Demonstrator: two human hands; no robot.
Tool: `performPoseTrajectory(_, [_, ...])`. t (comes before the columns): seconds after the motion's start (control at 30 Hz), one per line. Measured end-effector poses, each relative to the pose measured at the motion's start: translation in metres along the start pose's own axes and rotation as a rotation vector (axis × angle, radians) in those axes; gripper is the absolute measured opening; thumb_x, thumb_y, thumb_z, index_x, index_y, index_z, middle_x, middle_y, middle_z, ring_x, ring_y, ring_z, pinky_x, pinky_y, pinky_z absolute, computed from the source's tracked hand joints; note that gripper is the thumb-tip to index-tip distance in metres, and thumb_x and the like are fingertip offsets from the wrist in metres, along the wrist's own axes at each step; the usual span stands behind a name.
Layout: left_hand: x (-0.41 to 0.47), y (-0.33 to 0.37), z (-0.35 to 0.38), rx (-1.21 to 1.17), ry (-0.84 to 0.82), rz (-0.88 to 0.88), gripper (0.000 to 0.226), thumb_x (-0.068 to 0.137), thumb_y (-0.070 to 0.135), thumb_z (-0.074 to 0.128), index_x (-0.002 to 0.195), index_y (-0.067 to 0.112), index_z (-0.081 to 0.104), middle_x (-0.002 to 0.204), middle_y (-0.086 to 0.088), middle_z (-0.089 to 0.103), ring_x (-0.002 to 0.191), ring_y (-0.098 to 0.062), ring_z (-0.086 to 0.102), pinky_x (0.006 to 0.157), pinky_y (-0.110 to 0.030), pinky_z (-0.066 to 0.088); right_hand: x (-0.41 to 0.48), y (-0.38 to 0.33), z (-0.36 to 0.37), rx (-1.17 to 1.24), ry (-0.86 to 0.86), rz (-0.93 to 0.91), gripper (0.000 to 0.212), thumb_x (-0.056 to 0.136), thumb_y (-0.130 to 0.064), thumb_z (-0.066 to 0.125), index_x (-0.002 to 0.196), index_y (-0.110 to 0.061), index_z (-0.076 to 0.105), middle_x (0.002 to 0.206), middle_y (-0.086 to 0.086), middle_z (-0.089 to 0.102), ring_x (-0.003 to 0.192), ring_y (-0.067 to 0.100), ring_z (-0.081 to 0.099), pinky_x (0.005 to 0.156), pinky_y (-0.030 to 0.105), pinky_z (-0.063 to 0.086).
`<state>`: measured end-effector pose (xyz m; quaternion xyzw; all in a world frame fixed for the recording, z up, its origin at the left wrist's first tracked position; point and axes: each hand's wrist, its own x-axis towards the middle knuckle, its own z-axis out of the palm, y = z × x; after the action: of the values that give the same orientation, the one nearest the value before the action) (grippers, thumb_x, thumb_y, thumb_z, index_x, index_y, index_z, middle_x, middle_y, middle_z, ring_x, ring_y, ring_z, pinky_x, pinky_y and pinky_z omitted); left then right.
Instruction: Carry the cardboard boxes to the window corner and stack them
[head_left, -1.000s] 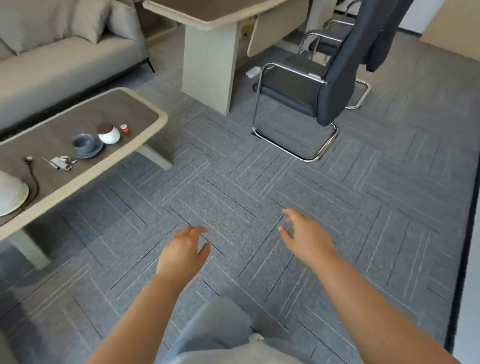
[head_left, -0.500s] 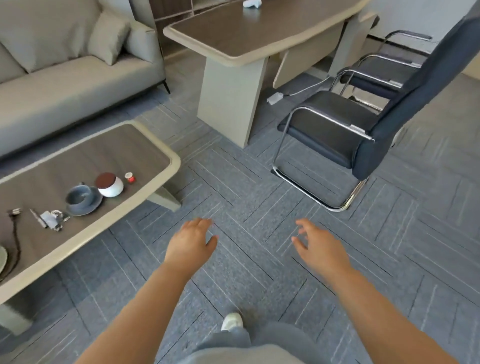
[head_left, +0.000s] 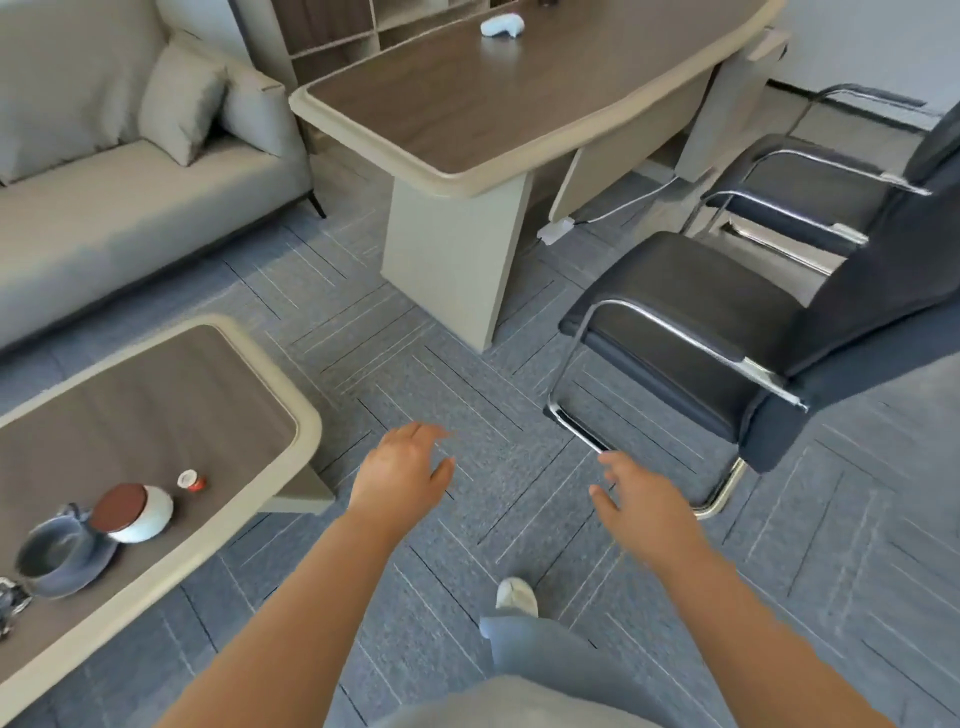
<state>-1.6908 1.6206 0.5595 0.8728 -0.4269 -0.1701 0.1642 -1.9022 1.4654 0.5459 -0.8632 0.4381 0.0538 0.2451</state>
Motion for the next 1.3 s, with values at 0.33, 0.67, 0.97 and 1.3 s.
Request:
performPoseTrajectory(0.33, [0.11,-0.073,-0.045,-0.083,0.132,-0.374,0.036,0.091,0.03,0.053,0.125,0.018,0.054,0.123,-0.001,0.057,0.114,-0.022,0.051,0.091,-0.031,0.042,0.225,-0.127,-0.057,-0.043,-0.03,-0.354,0.042,0.096,-0.036,0.045,0.135,-0.022,0.041,0.13,-0.004,0.056,0.115,0.015,0.054,0.084,0.034,0.048])
performPoseTrajectory(0.67, [0.28,-0.192,-0.127,-0.076,0.162,-0.454,0.04,0.093,0.035,0.048,0.129,0.017,0.049,0.127,-0.001,0.054,0.119,-0.021,0.048,0.092,-0.034,0.044,0.411,-0.274,-0.045,-0.106,-0.087,-0.441,0.04,0.095,-0.035,0.047,0.132,-0.021,0.044,0.125,-0.003,0.059,0.11,0.015,0.057,0.082,0.031,0.047])
performPoseTrajectory(0.97, [0.463,-0.255,-0.235,-0.07,0.211,-0.291,0.039,0.094,0.034,0.047,0.128,0.016,0.049,0.128,-0.003,0.054,0.119,-0.022,0.048,0.093,-0.036,0.046,0.541,-0.354,-0.061,-0.125,-0.096,-0.336,0.041,0.094,-0.033,0.048,0.131,-0.017,0.046,0.121,0.001,0.061,0.108,0.019,0.059,0.084,0.036,0.05])
performPoseTrajectory(1.3, [0.605,-0.365,-0.301,-0.074,0.247,-0.448,0.039,0.094,0.035,0.046,0.13,0.02,0.047,0.131,0.002,0.052,0.122,-0.018,0.047,0.094,-0.033,0.044,0.732,-0.512,-0.05,-0.138,-0.126,-0.524,0.038,0.093,-0.031,0.049,0.129,-0.018,0.048,0.117,0.0,0.063,0.107,0.019,0.06,0.081,0.031,0.047])
